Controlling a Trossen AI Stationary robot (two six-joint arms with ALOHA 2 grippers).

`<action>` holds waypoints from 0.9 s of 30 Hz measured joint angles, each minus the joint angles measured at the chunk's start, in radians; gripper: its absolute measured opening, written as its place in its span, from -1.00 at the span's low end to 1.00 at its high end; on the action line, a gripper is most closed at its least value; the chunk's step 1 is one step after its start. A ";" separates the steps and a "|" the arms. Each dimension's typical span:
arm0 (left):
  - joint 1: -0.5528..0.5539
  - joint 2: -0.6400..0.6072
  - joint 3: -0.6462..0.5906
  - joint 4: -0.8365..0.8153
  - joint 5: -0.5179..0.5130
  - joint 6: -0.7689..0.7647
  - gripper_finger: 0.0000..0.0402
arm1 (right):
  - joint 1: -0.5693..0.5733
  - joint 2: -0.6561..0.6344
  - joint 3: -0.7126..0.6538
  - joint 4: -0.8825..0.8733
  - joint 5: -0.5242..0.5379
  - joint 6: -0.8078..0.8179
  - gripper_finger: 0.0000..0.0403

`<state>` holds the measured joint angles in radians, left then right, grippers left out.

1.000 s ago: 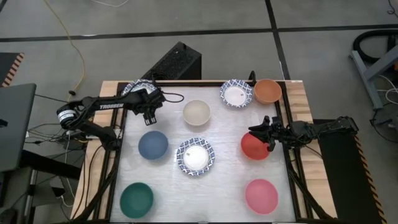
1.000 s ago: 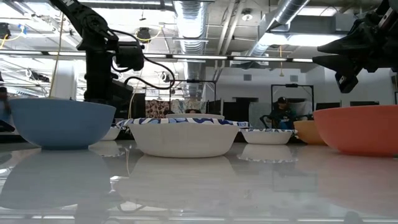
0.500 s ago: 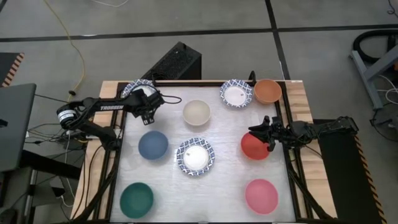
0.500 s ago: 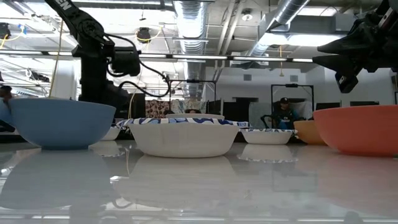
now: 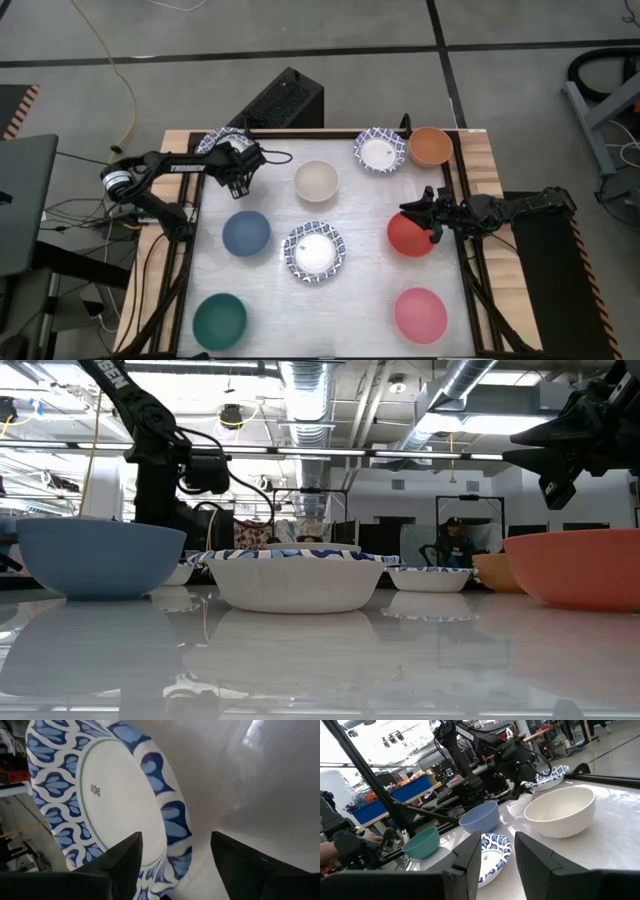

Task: Nest bowls inside each other by size order
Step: Stack the top left white blue bowl into the center white blue bowl

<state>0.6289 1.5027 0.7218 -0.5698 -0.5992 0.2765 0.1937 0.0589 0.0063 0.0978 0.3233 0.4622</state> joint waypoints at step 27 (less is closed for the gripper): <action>-0.057 -0.009 0.064 -0.090 -0.057 -0.027 -0.99 | 0.000 0.000 0.000 -0.002 0.000 0.000 -0.31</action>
<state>0.5721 1.4937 0.7858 -0.6601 -0.6557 0.2497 0.1937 0.0588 0.0063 0.0963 0.3233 0.4622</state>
